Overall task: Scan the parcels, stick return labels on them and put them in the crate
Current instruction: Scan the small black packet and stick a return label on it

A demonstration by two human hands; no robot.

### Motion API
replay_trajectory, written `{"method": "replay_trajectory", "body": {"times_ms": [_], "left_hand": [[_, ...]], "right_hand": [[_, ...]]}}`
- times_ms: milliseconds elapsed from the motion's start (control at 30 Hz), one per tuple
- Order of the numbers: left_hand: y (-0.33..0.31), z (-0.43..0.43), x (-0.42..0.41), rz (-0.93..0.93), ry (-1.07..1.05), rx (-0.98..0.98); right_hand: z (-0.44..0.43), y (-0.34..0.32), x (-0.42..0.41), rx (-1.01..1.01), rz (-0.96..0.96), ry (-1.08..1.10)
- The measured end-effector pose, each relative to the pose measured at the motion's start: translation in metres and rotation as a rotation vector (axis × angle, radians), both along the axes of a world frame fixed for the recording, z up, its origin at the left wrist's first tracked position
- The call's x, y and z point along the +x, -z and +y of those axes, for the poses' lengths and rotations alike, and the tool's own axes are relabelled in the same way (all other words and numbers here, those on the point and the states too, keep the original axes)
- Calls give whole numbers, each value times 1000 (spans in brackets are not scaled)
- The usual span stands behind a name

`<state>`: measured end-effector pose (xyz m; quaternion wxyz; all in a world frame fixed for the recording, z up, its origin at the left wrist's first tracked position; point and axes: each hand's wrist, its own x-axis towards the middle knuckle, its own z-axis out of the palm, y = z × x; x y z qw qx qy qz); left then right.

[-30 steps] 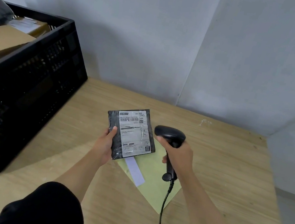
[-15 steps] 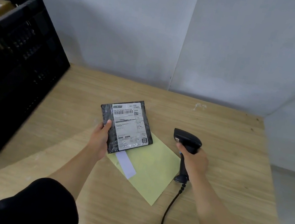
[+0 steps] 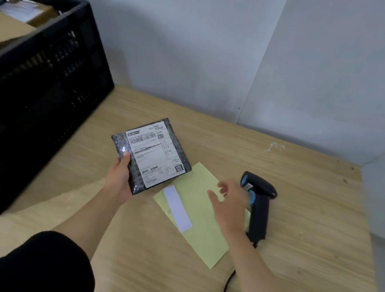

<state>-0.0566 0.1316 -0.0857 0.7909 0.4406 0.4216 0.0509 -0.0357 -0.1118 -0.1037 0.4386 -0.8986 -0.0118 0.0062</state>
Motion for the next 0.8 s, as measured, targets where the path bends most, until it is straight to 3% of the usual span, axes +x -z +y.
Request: {"method": "replay_trajectory", "body": {"times_ms": [133, 333, 433, 567, 667, 800], "left_hand": [[6, 33, -28, 77, -98, 86], [29, 71, -60, 246, -98, 253], [37, 74, -63, 395, -75, 534], [38, 70, -62, 656, 180, 973], [31, 52, -59, 609, 305, 1116], [30, 21, -54, 246, 565, 1412]], "right_hand": [[43, 20, -10, -75, 140, -228], [72, 29, -18, -191, 99, -229], [75, 28, -23, -236, 45, -159], [76, 28, -29, -260, 30, -161], [76, 27, -31, -272, 39, -169], [77, 28, -34, -291, 54, -178]]}}
